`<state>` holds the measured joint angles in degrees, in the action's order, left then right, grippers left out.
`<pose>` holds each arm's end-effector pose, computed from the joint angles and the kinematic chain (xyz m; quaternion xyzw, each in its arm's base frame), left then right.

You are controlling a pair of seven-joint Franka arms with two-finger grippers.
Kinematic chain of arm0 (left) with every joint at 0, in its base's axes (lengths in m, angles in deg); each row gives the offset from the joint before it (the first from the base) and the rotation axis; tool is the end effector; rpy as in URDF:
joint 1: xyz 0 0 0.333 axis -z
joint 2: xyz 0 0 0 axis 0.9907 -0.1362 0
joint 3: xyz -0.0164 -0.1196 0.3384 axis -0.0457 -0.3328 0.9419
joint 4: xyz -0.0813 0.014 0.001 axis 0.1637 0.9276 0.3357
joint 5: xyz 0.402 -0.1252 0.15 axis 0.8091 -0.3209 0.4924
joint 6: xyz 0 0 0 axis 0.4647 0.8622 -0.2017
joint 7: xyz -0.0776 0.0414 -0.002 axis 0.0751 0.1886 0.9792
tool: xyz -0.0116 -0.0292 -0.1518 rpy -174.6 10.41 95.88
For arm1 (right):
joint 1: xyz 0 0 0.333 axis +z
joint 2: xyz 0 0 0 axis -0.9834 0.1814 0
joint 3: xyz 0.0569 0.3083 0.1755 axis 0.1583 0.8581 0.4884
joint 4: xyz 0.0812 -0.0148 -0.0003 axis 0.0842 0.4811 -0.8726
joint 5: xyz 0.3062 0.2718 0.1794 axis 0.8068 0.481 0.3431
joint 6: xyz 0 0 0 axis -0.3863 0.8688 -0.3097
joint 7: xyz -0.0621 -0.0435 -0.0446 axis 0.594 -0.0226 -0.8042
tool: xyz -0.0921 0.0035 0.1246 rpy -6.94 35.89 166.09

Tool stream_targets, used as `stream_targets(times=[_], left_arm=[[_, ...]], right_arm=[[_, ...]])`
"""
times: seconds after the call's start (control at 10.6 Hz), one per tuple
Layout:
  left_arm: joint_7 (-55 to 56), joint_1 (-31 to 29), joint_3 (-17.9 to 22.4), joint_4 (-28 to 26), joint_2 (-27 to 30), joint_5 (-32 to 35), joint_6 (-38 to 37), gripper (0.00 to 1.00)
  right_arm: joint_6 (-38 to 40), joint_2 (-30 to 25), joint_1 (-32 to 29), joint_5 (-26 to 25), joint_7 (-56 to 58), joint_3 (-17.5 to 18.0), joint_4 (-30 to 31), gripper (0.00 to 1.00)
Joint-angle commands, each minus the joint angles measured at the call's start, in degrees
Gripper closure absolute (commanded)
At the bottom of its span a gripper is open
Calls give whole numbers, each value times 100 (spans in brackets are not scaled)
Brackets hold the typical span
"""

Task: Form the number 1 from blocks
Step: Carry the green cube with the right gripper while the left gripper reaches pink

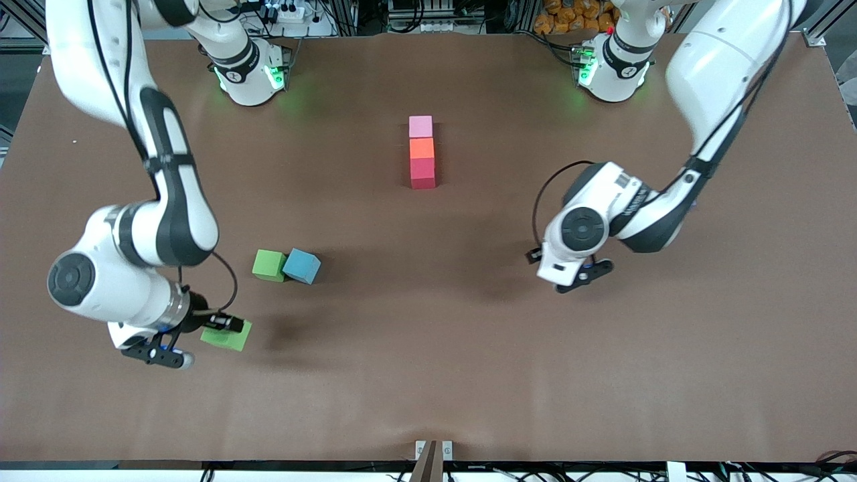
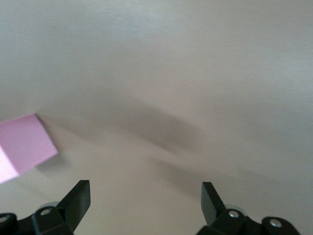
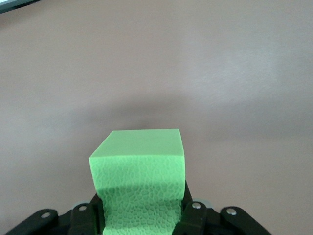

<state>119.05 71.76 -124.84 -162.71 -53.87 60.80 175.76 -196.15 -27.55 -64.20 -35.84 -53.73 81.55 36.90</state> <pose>0.6120 -0.2449 0.1915 -0.9682 -0.2085 0.0959 0.0992 0.7819 0.1388 0.3300 -0.9938 0.0874 -0.0111 0.0676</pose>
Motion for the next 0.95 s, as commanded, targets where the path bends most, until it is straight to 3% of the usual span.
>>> stream_targets(times=[0.0, 0.19, 0.47, 0.66, 0.85], left_arm=[[-75, -548, -72, -1296, 987, 78, 613, 0], [-128, -1004, -89, -1790, 1445, 78, 922, 0], [-242, -1629, -107, -1984, 1499, 78, 1019, 0], [-225, -2086, -116, -2108, 1508, 17, 1230, 0], [-173, -2315, -116, -2126, 1464, -115, 1380, 0]], right_arm=[[-79, -718, 573, 61, 98, -112, 974, 42], [-97, -869, 1143, 105, -50, -104, 1195, 42], [-508, -878, 1979, 132, -1322, -43, 1467, 43], [-1235, -957, 2234, 132, -1938, 369, 1967, 43], [-1809, -1019, 2612, 132, -2491, 537, 2442, 43]])
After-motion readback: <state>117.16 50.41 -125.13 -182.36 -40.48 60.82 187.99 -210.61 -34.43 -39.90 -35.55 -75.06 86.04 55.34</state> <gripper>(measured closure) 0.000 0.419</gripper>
